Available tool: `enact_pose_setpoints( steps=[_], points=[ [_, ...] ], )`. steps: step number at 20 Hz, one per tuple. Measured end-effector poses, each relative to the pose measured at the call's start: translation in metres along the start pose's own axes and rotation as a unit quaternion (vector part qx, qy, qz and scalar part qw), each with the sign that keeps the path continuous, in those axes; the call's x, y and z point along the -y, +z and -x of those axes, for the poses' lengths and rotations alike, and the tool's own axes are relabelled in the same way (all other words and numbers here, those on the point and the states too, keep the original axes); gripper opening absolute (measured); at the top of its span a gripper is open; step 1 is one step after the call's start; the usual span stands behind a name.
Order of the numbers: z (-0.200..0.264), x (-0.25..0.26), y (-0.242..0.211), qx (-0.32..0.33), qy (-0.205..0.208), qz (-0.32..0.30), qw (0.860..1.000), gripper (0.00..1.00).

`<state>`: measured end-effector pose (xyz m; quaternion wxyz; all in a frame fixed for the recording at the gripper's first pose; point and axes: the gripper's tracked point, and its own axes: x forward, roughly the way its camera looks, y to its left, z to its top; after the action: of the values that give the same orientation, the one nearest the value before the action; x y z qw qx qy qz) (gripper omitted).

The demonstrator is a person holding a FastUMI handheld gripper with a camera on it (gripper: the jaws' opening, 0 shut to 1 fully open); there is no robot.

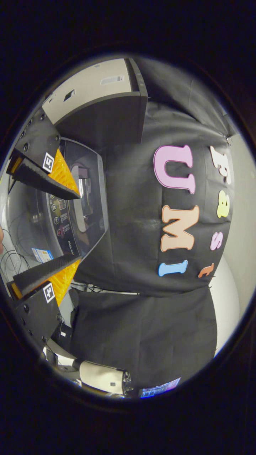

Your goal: Put the clothes into the washing machine and then close the washing machine lid.

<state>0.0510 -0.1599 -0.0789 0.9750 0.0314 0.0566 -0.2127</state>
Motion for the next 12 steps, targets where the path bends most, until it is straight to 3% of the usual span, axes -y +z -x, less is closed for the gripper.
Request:
enact_pose_setpoints(
  steps=[8,12],
  points=[
    [-0.005,-0.004,0.003,0.007,0.016,0.014,1.000,0.96],
    [-0.008,-0.025,-0.002,0.002,0.061,0.039,0.997,0.96]
  ],
)
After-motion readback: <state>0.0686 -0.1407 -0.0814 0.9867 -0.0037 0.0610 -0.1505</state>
